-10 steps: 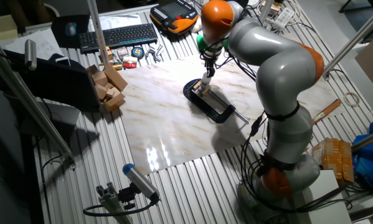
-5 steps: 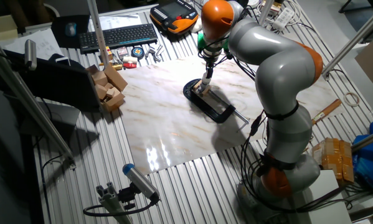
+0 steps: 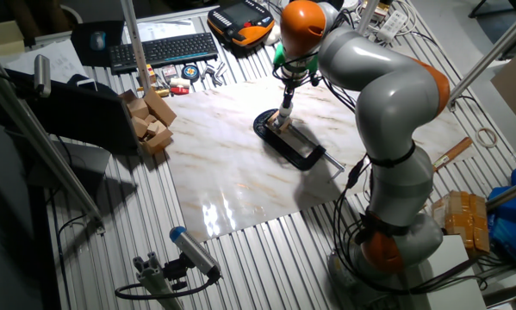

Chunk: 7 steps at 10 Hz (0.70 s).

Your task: Take out the light bulb by rotating it

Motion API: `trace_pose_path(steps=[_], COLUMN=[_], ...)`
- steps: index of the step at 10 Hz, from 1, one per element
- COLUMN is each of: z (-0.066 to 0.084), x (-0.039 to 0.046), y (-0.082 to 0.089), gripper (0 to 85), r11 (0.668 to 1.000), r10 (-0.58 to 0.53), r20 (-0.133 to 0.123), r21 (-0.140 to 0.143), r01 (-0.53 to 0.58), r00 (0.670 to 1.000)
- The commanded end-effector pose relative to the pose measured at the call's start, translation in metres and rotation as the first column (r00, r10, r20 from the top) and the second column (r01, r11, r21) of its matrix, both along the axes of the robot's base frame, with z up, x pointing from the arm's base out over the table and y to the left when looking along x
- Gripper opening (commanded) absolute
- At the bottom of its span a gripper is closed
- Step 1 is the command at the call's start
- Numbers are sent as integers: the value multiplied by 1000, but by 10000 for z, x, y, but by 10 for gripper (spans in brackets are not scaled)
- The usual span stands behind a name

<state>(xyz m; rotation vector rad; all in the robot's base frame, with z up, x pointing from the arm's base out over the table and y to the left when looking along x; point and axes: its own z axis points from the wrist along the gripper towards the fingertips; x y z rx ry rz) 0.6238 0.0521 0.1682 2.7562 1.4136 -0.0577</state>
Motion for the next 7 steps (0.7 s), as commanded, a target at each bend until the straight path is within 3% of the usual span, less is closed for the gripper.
trace_pose_path(steps=[1, 7], z=[0, -12], x=[0, 4], y=[-1, 0], gripper=[680, 680], r11=[823, 825], r10=[-568, -565], r20=[-2, -23], r21=[-2, 9], r01=[568, 565], r00=[823, 825])
